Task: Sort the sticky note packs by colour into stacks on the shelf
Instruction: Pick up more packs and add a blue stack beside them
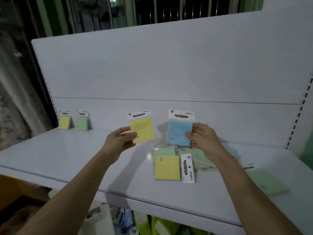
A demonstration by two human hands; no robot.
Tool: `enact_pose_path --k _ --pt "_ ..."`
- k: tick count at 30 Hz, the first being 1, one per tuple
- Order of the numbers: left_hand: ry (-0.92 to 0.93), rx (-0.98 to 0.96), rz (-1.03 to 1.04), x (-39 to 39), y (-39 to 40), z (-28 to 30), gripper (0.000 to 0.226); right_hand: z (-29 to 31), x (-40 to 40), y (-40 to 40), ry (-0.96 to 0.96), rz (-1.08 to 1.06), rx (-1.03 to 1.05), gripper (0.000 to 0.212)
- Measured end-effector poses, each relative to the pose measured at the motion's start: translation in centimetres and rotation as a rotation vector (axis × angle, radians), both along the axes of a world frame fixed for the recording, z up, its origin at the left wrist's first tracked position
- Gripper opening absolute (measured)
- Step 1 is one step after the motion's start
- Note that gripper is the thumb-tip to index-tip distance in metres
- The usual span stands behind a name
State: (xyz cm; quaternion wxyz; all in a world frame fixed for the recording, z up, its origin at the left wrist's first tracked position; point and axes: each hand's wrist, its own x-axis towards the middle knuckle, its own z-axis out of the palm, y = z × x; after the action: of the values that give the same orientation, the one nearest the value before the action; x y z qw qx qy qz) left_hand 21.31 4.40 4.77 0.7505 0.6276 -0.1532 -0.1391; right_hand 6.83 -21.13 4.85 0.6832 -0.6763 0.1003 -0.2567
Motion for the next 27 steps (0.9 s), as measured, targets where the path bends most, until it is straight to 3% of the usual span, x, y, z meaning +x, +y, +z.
enact_pose_path --k 9,27 --pt "-0.055 0.018 0.143 0.3 10.4 1.4 0.021 2.1 2.4 8.3 0.042 0.024 -0.032 0.026" --pt "-0.066 0.121 0.153 9.6 34.1 -0.1 0.024 2.8 12.9 31.9 0.139 -0.019 -0.058 0.021"
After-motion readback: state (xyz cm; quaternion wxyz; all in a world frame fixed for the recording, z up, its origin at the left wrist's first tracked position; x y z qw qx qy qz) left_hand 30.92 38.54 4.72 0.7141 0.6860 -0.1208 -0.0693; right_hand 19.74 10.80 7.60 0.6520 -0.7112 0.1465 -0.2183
